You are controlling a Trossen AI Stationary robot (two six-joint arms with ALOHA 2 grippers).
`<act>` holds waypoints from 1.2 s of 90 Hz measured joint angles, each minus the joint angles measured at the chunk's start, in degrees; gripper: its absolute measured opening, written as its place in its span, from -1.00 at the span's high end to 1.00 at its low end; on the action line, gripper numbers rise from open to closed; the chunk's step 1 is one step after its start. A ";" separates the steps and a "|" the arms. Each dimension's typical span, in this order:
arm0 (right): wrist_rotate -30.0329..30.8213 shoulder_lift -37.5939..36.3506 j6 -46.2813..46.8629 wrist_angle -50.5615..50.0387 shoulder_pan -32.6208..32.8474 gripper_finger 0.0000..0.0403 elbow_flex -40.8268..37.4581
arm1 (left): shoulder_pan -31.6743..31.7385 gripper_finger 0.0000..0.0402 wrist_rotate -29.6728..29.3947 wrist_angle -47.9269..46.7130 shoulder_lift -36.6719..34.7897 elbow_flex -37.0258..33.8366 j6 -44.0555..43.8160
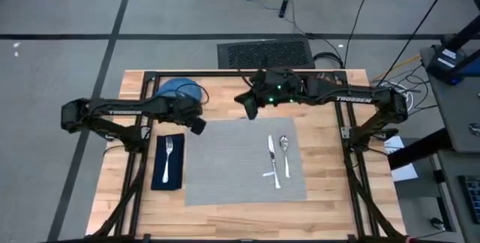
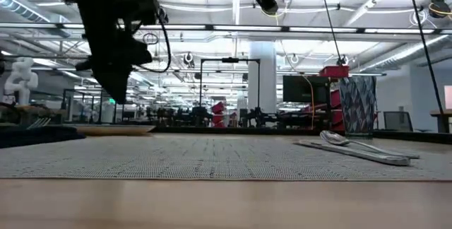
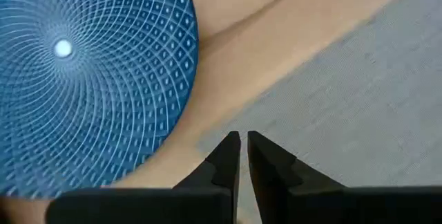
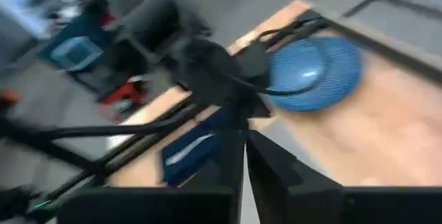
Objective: Set table place
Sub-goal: Put the blue plate on the center of the gray placemat
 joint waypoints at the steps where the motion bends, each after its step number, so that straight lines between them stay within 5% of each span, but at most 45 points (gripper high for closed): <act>1: 0.45 0.08 -0.06 -0.34 -0.03 0.97 0.00 | 0.53 0.93 0.32 0.26 -0.16 -0.41 0.52; 28: 9.53 2.11 2.15 -12.42 -0.61 0.97 -2.08 | 8.25 0.95 -0.39 1.08 1.11 -1.48 13.59; 46: 9.57 4.27 5.45 -11.43 -0.57 0.97 -6.42 | 10.57 0.95 0.33 3.56 1.04 -1.46 4.23; 69: 9.26 7.00 9.72 -11.39 -0.19 0.97 -10.06 | 22.07 0.95 18.71 20.45 1.01 -1.46 4.47; 91: 9.15 6.99 9.48 -11.65 -0.11 0.97 -10.27 | 26.15 0.95 11.13 11.61 4.10 -1.43 7.64; 108: 9.17 6.97 8.95 -11.65 -0.15 0.97 -10.27 | 26.33 0.95 10.57 9.97 7.83 -1.46 9.06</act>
